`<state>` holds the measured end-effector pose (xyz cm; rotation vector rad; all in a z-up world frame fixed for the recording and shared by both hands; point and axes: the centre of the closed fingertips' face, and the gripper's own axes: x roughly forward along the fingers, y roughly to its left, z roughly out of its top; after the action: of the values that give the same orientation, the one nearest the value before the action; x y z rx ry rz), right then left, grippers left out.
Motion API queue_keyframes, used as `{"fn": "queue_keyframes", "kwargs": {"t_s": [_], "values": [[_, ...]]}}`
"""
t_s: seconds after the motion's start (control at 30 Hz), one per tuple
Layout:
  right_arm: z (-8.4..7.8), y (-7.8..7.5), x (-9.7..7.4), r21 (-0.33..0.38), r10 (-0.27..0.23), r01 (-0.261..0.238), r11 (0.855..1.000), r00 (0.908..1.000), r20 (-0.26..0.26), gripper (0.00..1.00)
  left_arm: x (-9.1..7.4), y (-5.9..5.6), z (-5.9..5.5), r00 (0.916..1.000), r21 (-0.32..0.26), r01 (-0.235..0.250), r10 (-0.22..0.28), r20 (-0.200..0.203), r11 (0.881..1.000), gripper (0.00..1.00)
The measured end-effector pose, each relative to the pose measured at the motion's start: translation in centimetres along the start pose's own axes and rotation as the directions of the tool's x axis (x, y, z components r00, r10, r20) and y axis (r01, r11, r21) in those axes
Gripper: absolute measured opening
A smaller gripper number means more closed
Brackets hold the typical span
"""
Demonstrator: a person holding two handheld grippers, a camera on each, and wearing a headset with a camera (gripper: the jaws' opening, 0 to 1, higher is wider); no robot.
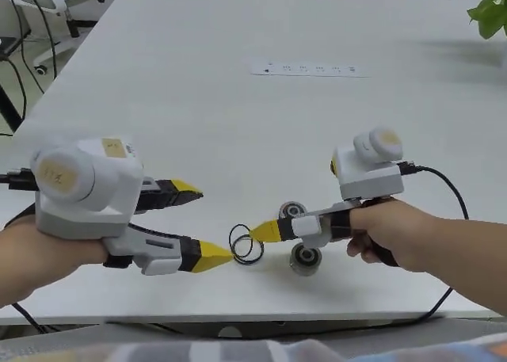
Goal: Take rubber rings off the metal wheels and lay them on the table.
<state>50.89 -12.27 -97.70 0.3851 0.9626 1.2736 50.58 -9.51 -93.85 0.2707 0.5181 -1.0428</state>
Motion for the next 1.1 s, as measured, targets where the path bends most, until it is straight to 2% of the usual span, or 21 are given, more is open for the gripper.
{"fn": "queue_keyframes", "kwargs": {"t_s": [0.27, 0.6, 0.8, 0.93, 1.1], "values": [[-0.1, -1.2, 0.3, -0.004, -0.024, 0.024, 1.0, 0.9997, -0.008, 0.0, -0.4, 0.0, -0.3, 0.9999, -0.008, -0.01, 0.01, -0.003, 1.0, 0.62], [-0.5, -2.9, -0.1, -0.052, -0.112, 0.11, 0.993, 0.9932, -0.033, 0.0, -0.6, 0.1, -0.7, 0.9998, -0.01, -0.016, 0.016, -0.015, 1.0, 0.62], [-0.9, -3.3, 0.0, -0.11, -0.153, 0.147, 0.983, 0.9866, -0.056, 0.07, -0.6, 0.2, -0.9, 0.9996, -0.009, -0.018, 0.018, -0.023, 1.0, 0.62], [-0.9, -3.3, 0.0, -0.132, -0.162, 0.153, 0.979, 0.9849, -0.062, 0.14, -0.7, 0.3, -0.9, 0.9994, -0.008, -0.021, 0.02, -0.027, 1.0, 0.62], [-0.5, -3.2, -0.6, -0.141, -0.164, 0.155, 0.978, 0.9851, -0.054, 0.18, -0.6, 0.3, -0.7, 0.9994, -0.006, -0.021, 0.021, -0.029, 1.0, 0.62]]}}
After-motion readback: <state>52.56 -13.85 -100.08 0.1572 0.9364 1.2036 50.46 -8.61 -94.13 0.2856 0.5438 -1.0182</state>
